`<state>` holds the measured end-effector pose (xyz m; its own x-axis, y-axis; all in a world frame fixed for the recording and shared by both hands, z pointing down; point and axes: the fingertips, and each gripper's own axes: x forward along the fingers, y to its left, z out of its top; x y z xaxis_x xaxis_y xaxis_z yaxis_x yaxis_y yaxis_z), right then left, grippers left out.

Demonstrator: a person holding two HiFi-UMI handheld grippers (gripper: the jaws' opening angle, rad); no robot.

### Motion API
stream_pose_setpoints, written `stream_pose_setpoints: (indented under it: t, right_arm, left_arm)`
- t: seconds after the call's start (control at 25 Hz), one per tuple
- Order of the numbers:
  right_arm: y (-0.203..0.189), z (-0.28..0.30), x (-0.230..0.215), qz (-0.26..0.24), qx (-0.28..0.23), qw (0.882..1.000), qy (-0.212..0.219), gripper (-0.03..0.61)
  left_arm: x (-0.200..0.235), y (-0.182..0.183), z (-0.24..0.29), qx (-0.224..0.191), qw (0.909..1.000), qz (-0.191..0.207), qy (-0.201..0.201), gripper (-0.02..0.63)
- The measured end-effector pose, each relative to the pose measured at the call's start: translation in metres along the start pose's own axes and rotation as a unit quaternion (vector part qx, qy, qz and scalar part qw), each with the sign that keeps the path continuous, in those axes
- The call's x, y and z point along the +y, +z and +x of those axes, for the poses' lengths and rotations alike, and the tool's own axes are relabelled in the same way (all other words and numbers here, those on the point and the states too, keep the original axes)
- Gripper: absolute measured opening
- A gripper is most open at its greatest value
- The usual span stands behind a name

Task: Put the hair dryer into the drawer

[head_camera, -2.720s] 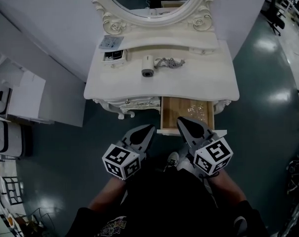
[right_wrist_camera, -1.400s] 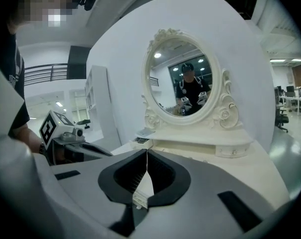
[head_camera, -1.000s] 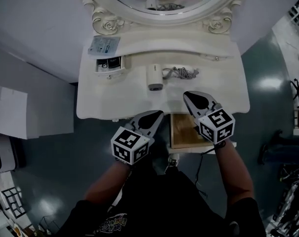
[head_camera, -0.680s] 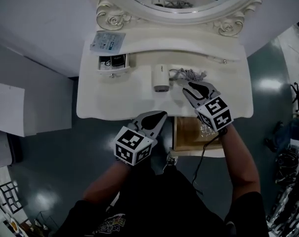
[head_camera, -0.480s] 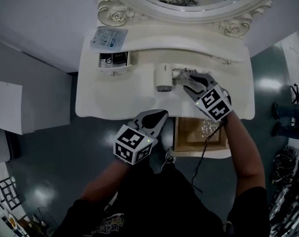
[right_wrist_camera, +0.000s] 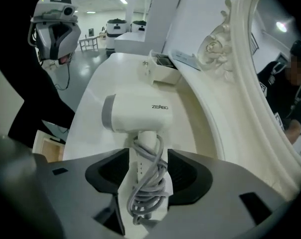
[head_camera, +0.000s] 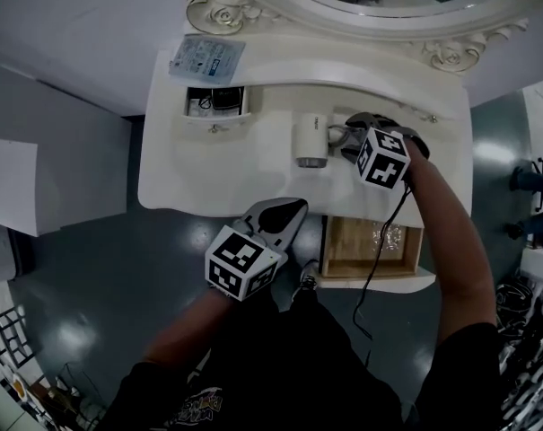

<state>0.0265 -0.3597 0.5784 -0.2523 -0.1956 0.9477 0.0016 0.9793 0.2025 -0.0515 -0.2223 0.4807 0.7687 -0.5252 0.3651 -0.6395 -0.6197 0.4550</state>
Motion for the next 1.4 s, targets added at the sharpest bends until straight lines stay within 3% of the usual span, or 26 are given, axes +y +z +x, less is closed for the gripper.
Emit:
stream_pose_setpoints:
  t: [0.2, 0.4, 0.52, 0.72, 1.04, 1.4]
  right_arm:
    - [-0.001, 0.022, 0.0, -0.052, 0.044, 0.997, 0.025, 0.241]
    - [0.0, 0.035, 0.002, -0.063, 0.069, 0.993, 0.07, 0.241]
    - [-0.006, 0.047, 0.004, -0.086, 0.097, 0.989, 0.078, 0.241]
    - [-0.005, 0.05, 0.005, -0.08, 0.109, 0.987, 0.09, 0.225]
    - [-0.001, 0.038, 0.01, -0.027, 0.06, 0.997, 0.044, 0.212]
    - [-0.009, -0.017, 0.028, -0.015, 0.028, 0.999, -0.002, 0.212]
  left_arm:
    - [0.005, -0.003, 0.0, -0.001, 1.0, -0.008, -0.004, 0.003]
    - [0.01, -0.009, -0.005, 0.004, 1.0, -0.008, -0.004, 0.003]
    - [0.012, -0.013, -0.009, 0.009, 0.9999, -0.009, -0.003, 0.003]
    - [0.018, -0.015, -0.018, 0.012, 0.9999, -0.005, -0.003, 0.003]
    - [0.009, -0.017, -0.026, 0.026, 0.9993, 0.01, -0.024, 0.003]
    - [-0.018, -0.012, -0.021, 0.021, 0.9979, 0.027, -0.054, 0.003]
